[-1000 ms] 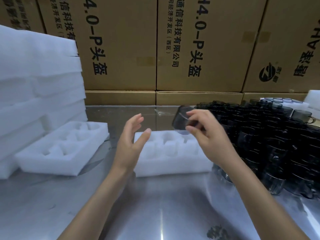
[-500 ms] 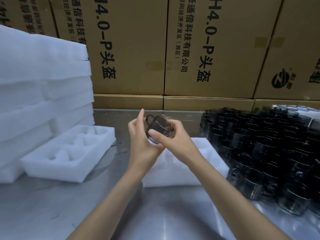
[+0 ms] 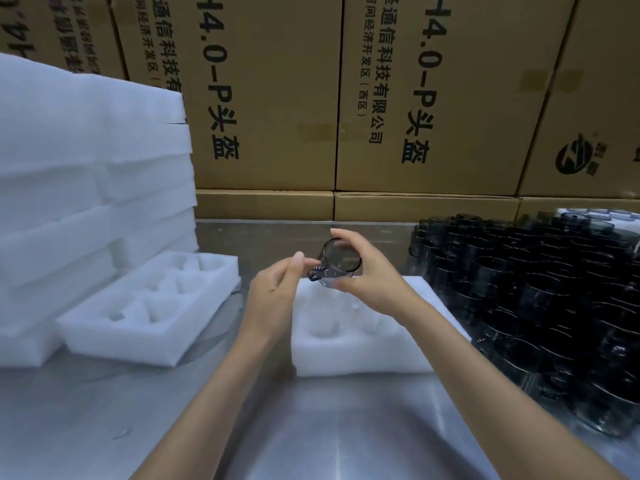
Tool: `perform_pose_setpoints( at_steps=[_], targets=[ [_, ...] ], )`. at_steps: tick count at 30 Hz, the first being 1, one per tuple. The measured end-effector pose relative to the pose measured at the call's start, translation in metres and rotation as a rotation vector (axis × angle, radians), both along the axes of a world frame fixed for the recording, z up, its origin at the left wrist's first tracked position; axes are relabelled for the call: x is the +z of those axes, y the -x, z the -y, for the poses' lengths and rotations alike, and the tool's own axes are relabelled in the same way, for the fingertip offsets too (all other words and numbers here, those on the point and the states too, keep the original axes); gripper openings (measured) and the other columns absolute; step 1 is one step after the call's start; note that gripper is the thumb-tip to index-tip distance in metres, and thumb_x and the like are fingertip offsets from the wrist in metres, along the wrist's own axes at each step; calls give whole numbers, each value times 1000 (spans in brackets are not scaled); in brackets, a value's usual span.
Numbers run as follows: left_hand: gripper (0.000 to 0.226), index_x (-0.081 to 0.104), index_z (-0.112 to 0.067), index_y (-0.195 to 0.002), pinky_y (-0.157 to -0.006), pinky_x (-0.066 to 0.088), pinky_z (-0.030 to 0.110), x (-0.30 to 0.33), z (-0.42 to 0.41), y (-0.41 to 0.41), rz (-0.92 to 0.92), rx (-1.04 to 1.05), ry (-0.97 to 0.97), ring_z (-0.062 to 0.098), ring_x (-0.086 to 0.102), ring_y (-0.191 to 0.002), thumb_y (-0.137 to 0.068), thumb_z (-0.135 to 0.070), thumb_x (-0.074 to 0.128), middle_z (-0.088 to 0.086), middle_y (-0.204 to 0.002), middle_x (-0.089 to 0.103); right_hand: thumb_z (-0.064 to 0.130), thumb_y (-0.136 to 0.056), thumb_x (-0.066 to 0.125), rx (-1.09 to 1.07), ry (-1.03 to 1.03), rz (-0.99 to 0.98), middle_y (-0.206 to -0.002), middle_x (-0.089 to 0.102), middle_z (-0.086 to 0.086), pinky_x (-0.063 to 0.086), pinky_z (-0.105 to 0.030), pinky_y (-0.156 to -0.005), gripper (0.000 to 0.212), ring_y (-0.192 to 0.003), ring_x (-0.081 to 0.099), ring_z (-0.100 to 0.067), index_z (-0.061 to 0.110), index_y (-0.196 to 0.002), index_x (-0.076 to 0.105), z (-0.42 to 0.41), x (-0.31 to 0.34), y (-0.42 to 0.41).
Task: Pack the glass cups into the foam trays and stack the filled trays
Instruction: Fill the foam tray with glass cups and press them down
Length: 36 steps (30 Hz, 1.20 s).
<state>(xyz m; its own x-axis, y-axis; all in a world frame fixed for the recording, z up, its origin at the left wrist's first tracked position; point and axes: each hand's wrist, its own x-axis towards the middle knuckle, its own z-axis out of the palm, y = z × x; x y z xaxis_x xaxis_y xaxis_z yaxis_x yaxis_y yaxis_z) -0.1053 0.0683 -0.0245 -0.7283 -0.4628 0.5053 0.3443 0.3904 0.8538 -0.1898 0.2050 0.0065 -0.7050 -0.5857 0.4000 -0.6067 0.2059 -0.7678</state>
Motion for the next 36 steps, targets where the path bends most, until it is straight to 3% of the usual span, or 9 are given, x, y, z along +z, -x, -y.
perform_pose_setpoints(
  at_steps=[4, 7, 12, 18, 23, 27, 30, 33, 36],
  targets=[
    [41, 74, -21, -89, -97, 47, 35, -6, 3, 4, 67, -14, -108, 9, 67, -98, -102, -33, 37, -5, -94, 74, 5, -78, 74, -32, 69, 82, -128, 49, 1, 41, -34, -102, 70, -121, 48, -16, 22, -136, 39, 4, -19, 3],
    [42, 74, -18, -81, -94, 49, 39, -7, 3, 6, 107, 34, -152, 12, 69, -91, -101, -33, 41, -3, -86, 75, 3, -83, 67, -21, 13, 47, -129, 44, 1, 39, -30, -102, 69, -123, 45, -15, 27, -141, 38, 6, -25, 6],
    [42, 63, -10, -67, -63, 42, 30, -13, 2, 6, 166, 271, 10, 22, 63, -77, -92, -42, 52, 5, -73, 69, 5, -91, 58, 28, -111, -14, -143, 38, 6, 36, -34, -108, 61, -131, 38, -13, 29, -142, 38, 12, -30, 5],
    [42, 67, -14, -68, -66, 43, 27, -13, 1, 6, 164, 335, 13, 18, 64, -77, -97, -36, 45, -2, -70, 69, 15, -96, 51, 51, -273, 30, -155, 22, 10, 30, -32, -110, 73, -139, 30, -15, 32, -151, 6, 13, -29, 6],
    [41, 68, -17, -66, -64, 43, 25, -16, 0, 6, 140, 373, 4, 17, 63, -76, -96, -34, 46, -5, -67, 69, 21, -99, 45, 9, -385, 3, -155, 26, 0, 40, -38, -100, 67, -127, 44, -26, 28, -149, 2, 16, -29, 5],
    [41, 67, -15, -67, -60, 41, 21, -17, -2, 5, 139, 404, 48, 12, 61, -71, -95, -36, 46, -6, -66, 68, 24, -99, 43, 28, -424, -28, -159, -3, 11, 34, -32, -99, 70, -142, 26, -18, 28, -150, -5, 15, -31, 3],
    [41, 66, -19, -68, -59, 40, 15, -17, -1, 4, 143, 398, 94, 6, 59, -72, -96, -39, 43, -10, -67, 67, 23, -96, 43, 23, -360, -12, -157, -12, 17, 30, -27, -98, 75, -144, 14, -9, 28, -150, -8, 13, -31, -1],
    [35, 67, -29, -94, -79, 41, 14, -14, 6, -1, 101, 301, 170, -3, 56, -93, -91, -43, 36, -18, -99, 67, 14, -91, 36, -48, -237, -98, -158, -4, 17, 15, -21, -109, 72, -144, 4, -2, 27, -152, 0, 5, -26, -7],
    [53, 41, -33, -139, -111, 17, 21, -17, 20, -2, 96, 50, 328, -7, 27, -135, -90, -42, 24, -23, -143, 38, 14, -91, 32, -78, -344, -280, -159, 1, 12, 3, -24, -115, 68, -144, 3, -1, 24, -152, 6, 0, -26, -16]
  ],
)
